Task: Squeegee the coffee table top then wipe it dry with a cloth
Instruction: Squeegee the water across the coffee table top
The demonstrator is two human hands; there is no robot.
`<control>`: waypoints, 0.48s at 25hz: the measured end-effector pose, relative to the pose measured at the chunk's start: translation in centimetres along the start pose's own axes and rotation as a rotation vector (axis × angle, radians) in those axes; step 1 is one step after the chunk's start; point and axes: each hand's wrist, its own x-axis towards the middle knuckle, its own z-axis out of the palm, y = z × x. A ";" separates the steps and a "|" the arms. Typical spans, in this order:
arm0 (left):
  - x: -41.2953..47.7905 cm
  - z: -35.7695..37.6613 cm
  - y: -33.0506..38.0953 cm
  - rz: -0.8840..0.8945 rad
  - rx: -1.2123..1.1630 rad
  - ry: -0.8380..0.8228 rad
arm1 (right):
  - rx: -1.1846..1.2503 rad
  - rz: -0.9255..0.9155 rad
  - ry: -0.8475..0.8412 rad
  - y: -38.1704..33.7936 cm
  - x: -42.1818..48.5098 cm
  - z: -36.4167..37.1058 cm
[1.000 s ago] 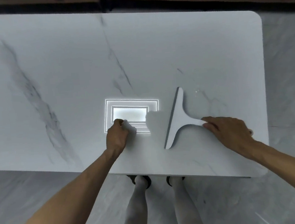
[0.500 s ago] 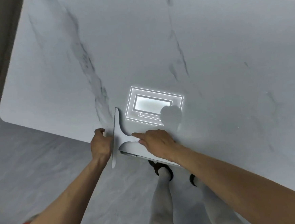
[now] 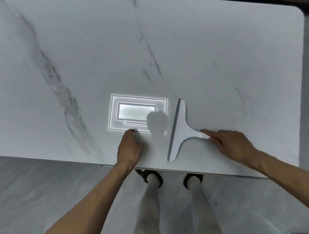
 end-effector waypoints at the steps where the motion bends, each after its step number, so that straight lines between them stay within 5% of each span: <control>1: -0.1 1.1 1.0 0.011 0.009 -0.025 | -0.021 0.057 0.003 2.5 -1.3 -0.4; 5: -1.6 5.0 4.4 0.004 -0.002 0.013 | -0.016 0.161 0.055 7.6 -5.8 -2.0; 12: -5.1 9.5 6.4 0.100 0.106 0.120 | 0.115 -0.255 -0.060 0.3 -5.3 4.2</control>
